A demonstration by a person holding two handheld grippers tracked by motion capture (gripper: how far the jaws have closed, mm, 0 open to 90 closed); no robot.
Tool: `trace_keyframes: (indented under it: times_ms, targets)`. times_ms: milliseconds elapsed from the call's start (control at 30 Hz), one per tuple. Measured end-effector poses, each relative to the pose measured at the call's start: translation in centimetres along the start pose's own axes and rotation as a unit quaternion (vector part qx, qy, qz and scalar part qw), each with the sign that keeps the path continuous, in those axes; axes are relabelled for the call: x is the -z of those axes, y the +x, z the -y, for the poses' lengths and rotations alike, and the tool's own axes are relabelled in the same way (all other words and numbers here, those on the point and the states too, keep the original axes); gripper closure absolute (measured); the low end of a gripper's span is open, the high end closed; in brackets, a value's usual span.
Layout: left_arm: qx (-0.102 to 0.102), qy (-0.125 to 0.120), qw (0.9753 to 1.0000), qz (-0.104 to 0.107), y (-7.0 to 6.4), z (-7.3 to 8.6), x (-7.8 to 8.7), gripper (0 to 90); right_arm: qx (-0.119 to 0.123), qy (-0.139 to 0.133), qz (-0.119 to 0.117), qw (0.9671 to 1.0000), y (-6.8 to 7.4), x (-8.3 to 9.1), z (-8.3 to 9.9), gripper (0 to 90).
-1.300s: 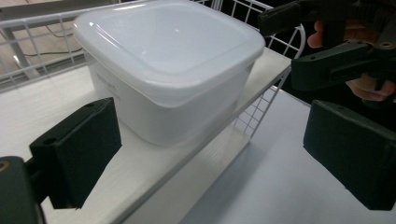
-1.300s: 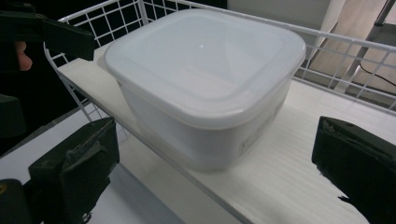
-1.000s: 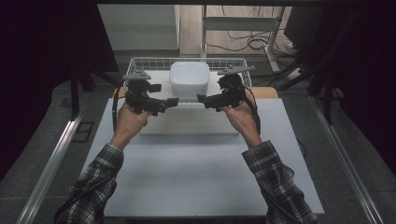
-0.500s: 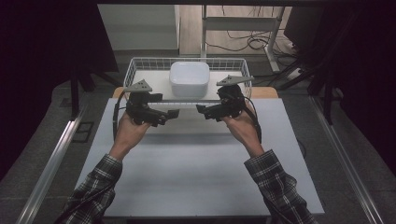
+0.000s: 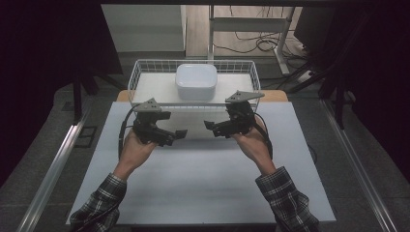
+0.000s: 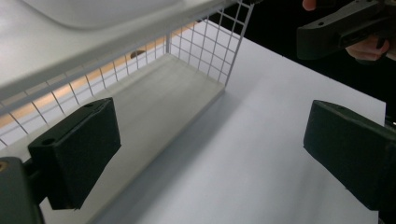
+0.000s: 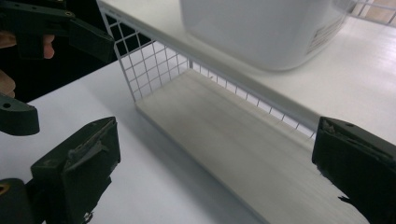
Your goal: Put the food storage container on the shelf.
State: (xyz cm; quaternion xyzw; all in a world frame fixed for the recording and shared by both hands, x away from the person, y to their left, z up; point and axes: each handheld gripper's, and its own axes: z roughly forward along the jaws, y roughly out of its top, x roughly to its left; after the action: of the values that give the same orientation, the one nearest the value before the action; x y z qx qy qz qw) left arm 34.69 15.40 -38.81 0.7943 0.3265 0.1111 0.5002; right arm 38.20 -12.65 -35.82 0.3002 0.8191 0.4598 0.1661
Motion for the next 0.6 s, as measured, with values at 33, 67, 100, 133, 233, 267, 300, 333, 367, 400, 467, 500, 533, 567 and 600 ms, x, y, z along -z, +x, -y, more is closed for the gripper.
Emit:
trace_keyframes:
  times_ms: [33, 67, 100, 133, 233, 267, 300, 333, 367, 400, 467, 500, 533, 567, 600]
  targets:
    - [0.0, 0.0, 1.0, 0.0, -0.1, 0.2, 0.0, 3.6, 0.001, 0.0, 0.0, 1.0, 0.1, 0.0, 0.2, 0.8]
    - [0.0, 0.0, 1.0, 0.0, -0.1, 0.2, 0.0, 3.6, 0.002, 0.001, -0.002, 1.0, 0.2, 0.0, 0.3, 0.8]
    - [-0.002, 0.002, 1.0, 0.001, -0.2, 0.4, -0.1, 3.6, 0.002, 0.001, -0.002, 1.0, 0.2, 0.0, 0.3, 0.8]
    - [-0.001, 0.002, 1.0, 0.001, -0.4, 0.8, -0.1, 3.6, 0.005, 0.001, -0.005, 1.0, 0.4, 0.0, 0.8, 0.9]
    - [0.002, 0.003, 1.0, 0.003, -0.7, 1.5, -0.2, 3.8, 0.007, 0.002, -0.008, 0.9999, 0.7, 0.0, 1.3, 0.9]
    - [0.004, 0.003, 1.0, 0.002, -0.8, 1.8, -0.3, 3.9, 0.007, 0.001, -0.009, 0.9999, 0.9, 0.0, 1.5, 0.9]
    - [0.006, 0.004, 1.0, 0.004, -0.8, 2.0, -0.3, 4.0, 0.01, 0.001, -0.01, 0.9999, 1.0, 0.0, 1.7, 0.9]
    - [0.009, 0.003, 0.9999, 0.005, -0.9, 2.3, -0.4, 4.1, 0.011, 0.001, -0.01, 0.9999, 1.1, 0.0, 1.9, 0.9]
    - [0.011, 0.002, 0.9999, 0.006, -1.0, 2.5, -0.4, 4.2, 0.013, 0.001, -0.008, 0.9999, 1.2, 0.0, 2.2, 0.9]
    - [0.011, 0.002, 0.9999, 0.006, -1.0, 2.5, -0.4, 4.2, 0.013, 0.001, -0.008, 0.9999, 1.2, 0.0, 2.2, 0.9]
    - [0.014, 0.003, 0.9999, 0.007, -1.1, 3.0, -0.5, 4.3, 0.016, 0.002, -0.011, 0.9998, 1.6, -0.1, 2.9, 0.9]
    - [0.014, 0.003, 0.9999, 0.008, -1.2, 3.4, -0.5, 4.4, 0.016, 0.002, -0.012, 0.9998, 1.7, -0.2, 3.2, 1.0]
    - [0.015, 0.004, 0.9998, 0.008, -1.2, 3.7, -0.6, 4.4, 0.017, 0.003, -0.012, 0.9998, 1.7, -0.2, 3.4, 0.9]
    - [0.015, 0.004, 0.9998, 0.008, -1.2, 3.7, -0.6, 4.5, 0.016, 0.004, -0.013, 0.9998, 1.8, -0.3, 3.6, 1.0]
    - [0.018, 0.005, 0.9998, 0.008, -1.3, 4.2, -0.7, 4.5, 0.016, 0.004, -0.013, 0.9998, 1.9, -0.4, 4.0, 1.0]
